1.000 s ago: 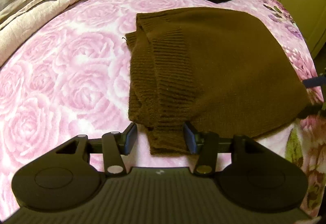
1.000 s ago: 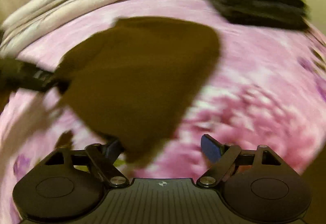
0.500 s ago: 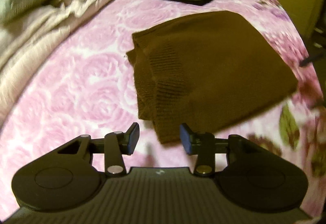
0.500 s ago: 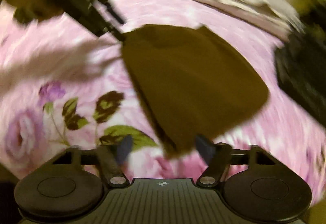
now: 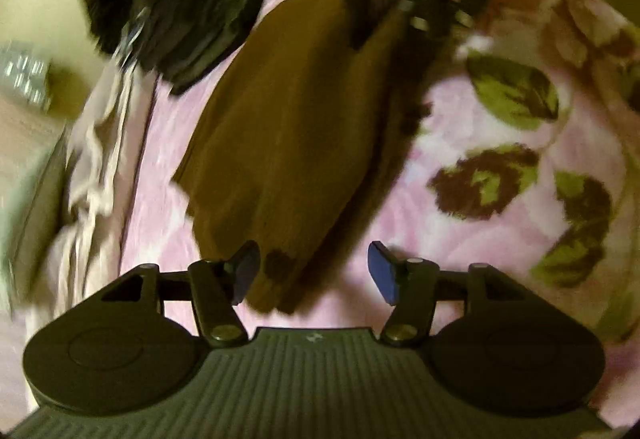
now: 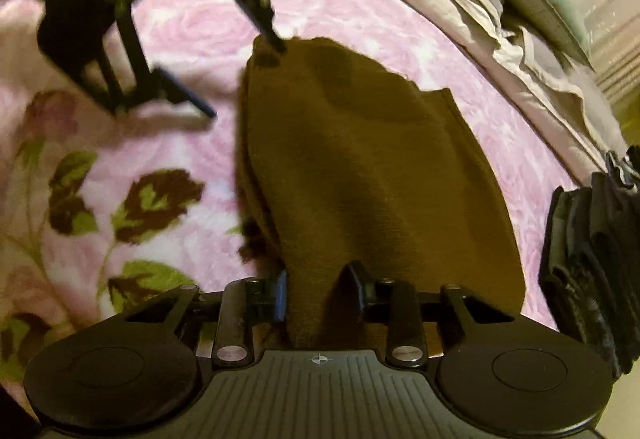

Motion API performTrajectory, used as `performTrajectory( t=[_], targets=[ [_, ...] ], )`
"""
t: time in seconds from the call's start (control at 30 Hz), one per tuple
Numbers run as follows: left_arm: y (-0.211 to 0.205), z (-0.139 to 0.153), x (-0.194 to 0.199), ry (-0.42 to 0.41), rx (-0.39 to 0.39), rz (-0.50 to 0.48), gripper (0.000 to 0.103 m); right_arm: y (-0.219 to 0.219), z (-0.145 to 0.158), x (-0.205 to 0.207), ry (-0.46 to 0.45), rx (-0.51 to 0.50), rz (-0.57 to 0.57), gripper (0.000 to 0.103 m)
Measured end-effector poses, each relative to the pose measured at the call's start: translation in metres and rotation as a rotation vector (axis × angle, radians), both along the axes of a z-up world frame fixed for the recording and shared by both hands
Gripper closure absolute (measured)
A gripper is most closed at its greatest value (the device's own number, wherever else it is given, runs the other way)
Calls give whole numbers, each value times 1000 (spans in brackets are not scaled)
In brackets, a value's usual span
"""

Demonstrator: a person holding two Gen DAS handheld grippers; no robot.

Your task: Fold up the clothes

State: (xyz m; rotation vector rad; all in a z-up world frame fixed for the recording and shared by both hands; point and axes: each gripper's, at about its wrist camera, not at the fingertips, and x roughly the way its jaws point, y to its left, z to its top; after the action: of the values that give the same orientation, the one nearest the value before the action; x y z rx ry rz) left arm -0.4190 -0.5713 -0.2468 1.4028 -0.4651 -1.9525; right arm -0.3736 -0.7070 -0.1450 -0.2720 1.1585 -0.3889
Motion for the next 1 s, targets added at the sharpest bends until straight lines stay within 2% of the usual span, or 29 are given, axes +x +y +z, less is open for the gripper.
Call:
performTrajectory(
  t=[0.1, 0.27, 0.37, 0.4, 0.47, 0.5, 0.57, 0.6, 0.63, 0.7, 0.87, 0.97, 1.0],
  targets=[
    [-8, -9, -7, -36, -7, -55, 47, -5, 9, -1, -24, 31, -29, 73],
    [-25, -14, -8, -74, -43, -68, 48, -8, 21, -8, -66, 63, -84, 75],
    [-31, -14, -8, -103, -45, -77, 59, -10, 27, -16, -95, 94, -139, 75],
    [-33, -13, -8, -105, -38, -75, 66, -9, 29, -17, -97, 90, -134, 75],
    [-35, -10, -8, -101, -16, -63, 75, -3, 31, -20, -101, 76, -108, 75],
    [-38, -7, -8, -88, 1, -49, 80, 0, 32, -21, -102, 63, -91, 74],
    [-44, 0, -8, -59, 35, -19, 82, 13, 32, -25, -94, 33, -48, 73],
    [-48, 5, -6, -32, 55, 2, 83, 19, 29, -27, -86, 11, -24, 64],
    [-52, 10, -4, -3, 74, 24, 83, 25, 27, -29, -77, -10, 1, 45],
    [-60, 18, 3, 67, 109, 70, 83, 34, 16, -31, -55, -65, 39, 30],
    [-66, 27, 12, 172, 154, 130, 83, 43, -18, -32, 38, -219, 130, 30],
    [-64, 29, 16, 199, 157, 143, 84, 47, -31, -41, 58, -298, 188, 32],
    [-61, 30, 16, 204, 154, 144, 85, 48, -32, -43, 65, -304, 196, 43]
  ],
)
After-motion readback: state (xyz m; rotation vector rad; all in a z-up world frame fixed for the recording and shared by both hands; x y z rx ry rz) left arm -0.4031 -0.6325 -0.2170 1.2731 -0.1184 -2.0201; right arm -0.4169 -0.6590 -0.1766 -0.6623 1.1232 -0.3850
